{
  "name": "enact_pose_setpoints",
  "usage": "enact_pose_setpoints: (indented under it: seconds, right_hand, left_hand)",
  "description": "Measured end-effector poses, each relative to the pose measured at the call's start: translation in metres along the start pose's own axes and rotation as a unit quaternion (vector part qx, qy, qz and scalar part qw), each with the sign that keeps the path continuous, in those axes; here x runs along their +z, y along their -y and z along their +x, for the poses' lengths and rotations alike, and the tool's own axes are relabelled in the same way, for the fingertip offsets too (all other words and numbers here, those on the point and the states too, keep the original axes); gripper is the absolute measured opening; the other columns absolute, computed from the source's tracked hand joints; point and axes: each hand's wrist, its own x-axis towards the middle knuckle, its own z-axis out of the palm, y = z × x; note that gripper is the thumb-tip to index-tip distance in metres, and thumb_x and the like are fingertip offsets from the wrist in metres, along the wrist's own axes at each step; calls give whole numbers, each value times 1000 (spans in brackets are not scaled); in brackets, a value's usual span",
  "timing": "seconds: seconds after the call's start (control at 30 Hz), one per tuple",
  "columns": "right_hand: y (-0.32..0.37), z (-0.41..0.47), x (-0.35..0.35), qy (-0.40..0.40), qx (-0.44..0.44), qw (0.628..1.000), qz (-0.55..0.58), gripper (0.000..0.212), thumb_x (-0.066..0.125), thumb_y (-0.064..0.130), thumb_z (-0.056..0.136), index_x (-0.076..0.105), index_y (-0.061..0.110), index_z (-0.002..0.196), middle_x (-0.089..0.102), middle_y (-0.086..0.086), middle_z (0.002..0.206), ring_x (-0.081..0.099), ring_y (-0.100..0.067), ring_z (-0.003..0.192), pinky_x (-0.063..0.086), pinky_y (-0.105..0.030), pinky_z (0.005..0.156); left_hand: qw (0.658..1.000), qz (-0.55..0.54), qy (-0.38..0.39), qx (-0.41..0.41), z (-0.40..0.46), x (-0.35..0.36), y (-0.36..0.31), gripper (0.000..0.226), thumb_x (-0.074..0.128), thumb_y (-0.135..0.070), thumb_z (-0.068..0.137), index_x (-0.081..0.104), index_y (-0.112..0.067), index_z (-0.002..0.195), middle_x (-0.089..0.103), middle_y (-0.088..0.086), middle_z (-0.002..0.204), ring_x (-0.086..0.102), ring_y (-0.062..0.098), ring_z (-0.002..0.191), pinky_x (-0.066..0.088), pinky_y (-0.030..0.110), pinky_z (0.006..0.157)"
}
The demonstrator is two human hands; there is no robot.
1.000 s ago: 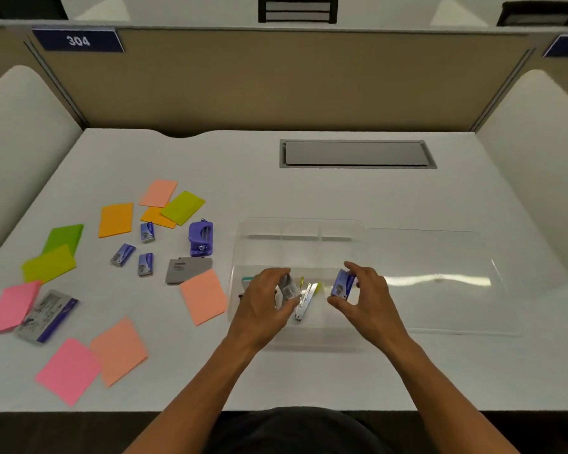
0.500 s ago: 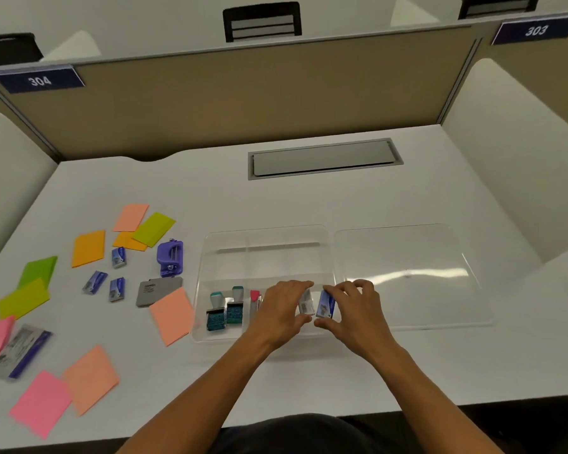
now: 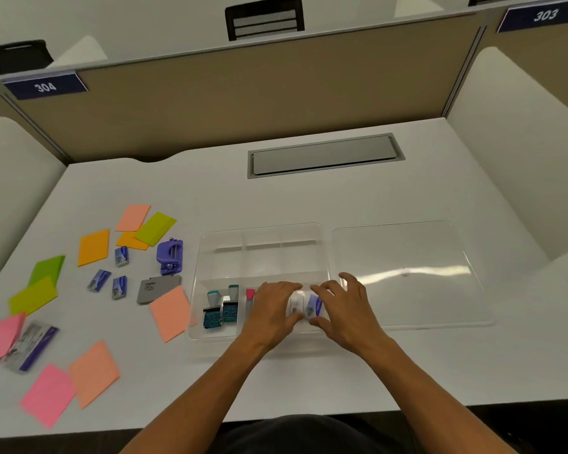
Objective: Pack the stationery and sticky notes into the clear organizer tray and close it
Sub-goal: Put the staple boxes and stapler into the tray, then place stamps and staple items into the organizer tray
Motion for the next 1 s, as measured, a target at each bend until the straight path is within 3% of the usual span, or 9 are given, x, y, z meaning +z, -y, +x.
enact_pose_setpoints:
  seconds: [0.27,0.4,0.7,1.0]
  right_hand:
    - [13,3,0,-44,-36,996,72,58,55,56,89,43,33,141,48,4,144,22,-26,142,22,-43,115]
    - [34,11,-6,-52,-59,991,107,57,55,52,90,41,34,142,46,7,145,21,-22,141,22,-40,115]
    - [93,35,-14,-5,-108,983,151,54,49,50,95,37,33,145,40,7,150,22,-18,141,20,-40,117]
    - [168,63,-5,28,-170,973,154,56,56,45,93,37,35,144,44,5,146,31,-18,134,27,-39,112]
  left_hand:
    - [997,-50,-63,-12,-10,-10,6,50,66,-39,86,52,-24,132,55,-2,135,45,15,126,29,38,114]
    - [989,-97,-105,-46,-22,-20,14,52,64,-40,88,48,-26,135,52,-3,138,44,14,128,32,31,109]
    - [968,-116,-198,-99,-53,-64,61,49,68,-30,87,51,-20,132,53,0,135,46,14,125,31,19,100]
    - [946,-104,-261,-164,-80,-106,135,51,69,-26,87,49,-19,133,52,1,136,45,14,124,31,20,100]
